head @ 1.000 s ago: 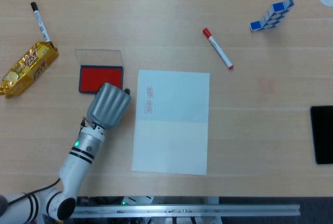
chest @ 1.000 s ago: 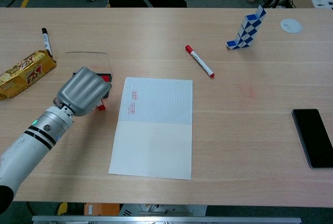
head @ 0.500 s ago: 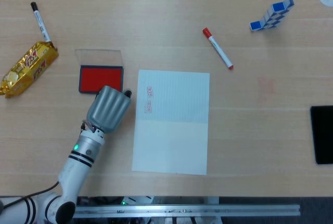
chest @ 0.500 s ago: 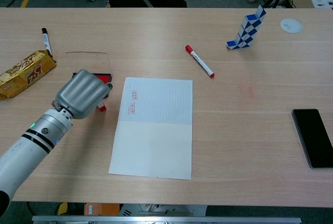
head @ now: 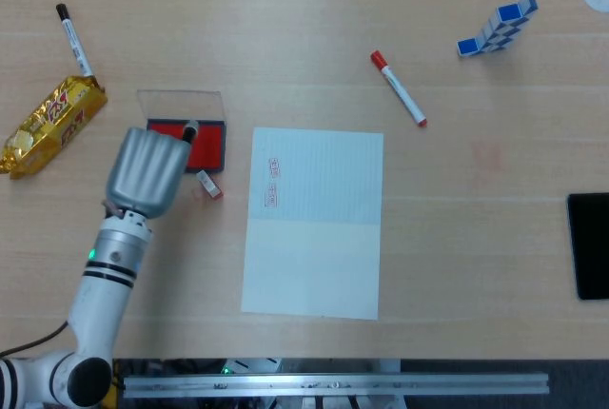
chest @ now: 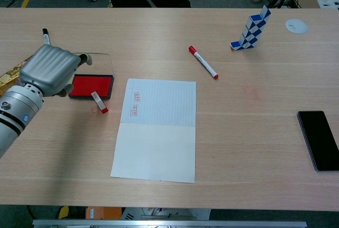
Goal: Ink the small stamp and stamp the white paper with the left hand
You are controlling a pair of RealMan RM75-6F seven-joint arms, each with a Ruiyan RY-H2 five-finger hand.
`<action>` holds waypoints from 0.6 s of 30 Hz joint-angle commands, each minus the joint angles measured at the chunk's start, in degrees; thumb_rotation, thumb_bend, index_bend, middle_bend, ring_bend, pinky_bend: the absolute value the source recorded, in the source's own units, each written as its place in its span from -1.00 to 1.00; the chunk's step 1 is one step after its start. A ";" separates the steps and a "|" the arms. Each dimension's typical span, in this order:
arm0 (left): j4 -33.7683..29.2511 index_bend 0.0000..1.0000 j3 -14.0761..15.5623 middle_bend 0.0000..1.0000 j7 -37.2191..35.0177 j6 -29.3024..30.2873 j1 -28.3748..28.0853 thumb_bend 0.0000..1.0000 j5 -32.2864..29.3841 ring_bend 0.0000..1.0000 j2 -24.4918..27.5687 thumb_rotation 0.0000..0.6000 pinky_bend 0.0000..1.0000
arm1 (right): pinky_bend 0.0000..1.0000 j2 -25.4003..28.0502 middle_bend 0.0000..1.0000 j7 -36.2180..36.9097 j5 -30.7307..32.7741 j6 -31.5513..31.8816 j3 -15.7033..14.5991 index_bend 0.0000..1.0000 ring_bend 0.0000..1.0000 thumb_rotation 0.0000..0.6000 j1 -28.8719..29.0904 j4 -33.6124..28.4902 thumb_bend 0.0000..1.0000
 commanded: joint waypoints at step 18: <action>1.44 -0.19 -0.46 0.48 -32.21 9.07 11.56 -0.45 2.44 0.41 13.47 1.00 1.00 | -0.18 -2.07 -0.20 -0.40 -6.48 -2.44 -1.84 -0.30 -0.46 1.00 4.29 -0.39 -0.78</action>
